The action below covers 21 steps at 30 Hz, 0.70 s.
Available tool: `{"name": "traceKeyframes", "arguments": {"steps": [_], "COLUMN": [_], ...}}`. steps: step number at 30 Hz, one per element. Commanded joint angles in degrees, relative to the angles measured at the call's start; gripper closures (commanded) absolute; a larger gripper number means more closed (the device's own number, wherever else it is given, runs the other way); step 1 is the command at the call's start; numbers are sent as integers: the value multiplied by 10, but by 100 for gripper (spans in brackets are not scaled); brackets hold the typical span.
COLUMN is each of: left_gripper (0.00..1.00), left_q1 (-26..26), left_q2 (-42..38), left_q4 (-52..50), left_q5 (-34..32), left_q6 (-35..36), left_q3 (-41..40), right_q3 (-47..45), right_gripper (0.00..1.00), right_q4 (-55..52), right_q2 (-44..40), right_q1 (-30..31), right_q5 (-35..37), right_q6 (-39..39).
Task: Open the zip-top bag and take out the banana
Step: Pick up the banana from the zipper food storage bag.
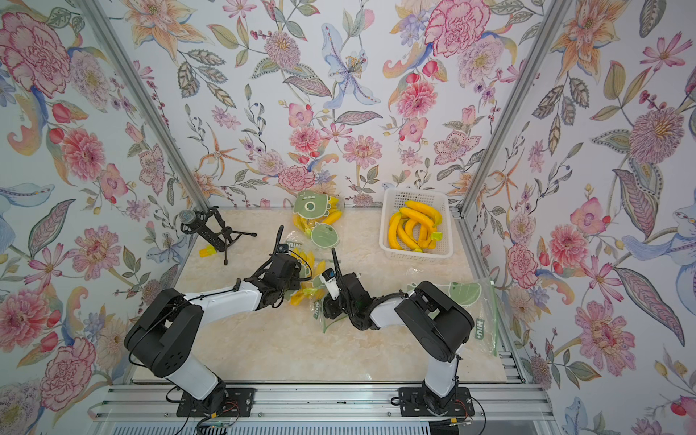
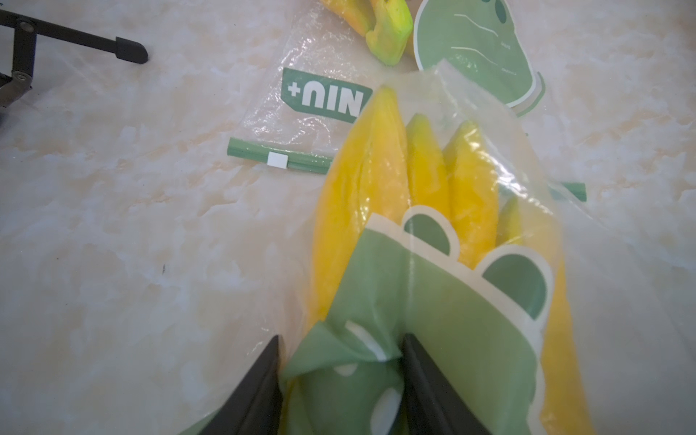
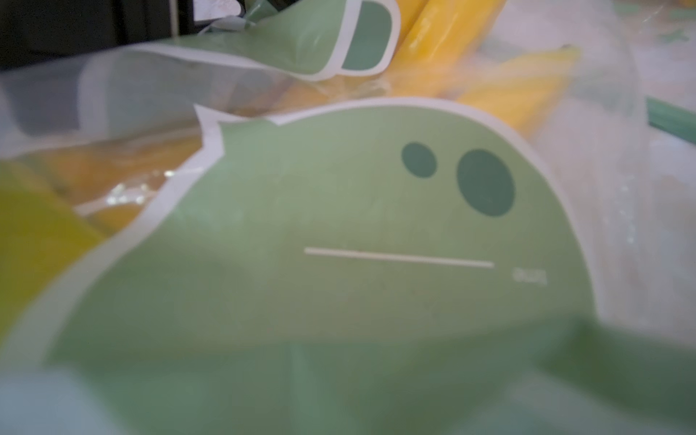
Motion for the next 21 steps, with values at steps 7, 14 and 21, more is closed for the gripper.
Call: {"name": "traceKeyframes", "arguments": {"steps": [7,14,21], "left_gripper": [52,53,52], "left_q1": [10,10,10], "left_q2": [16,35,42], "left_q4": [-82,-119,-124], "left_q5": [-25,-82,-104], "left_q6": [-5,-19,-23], "left_q3": [-4,6,12], "right_q3": [42,-15,-26], "right_gripper": [54,66,73], "right_q4": [-109,-96,-152], "right_q2": [27,-58,-119], "right_q1": [35,35,35], "right_q5": [171,90,45], "right_q6": [-62,-80,-23]}}
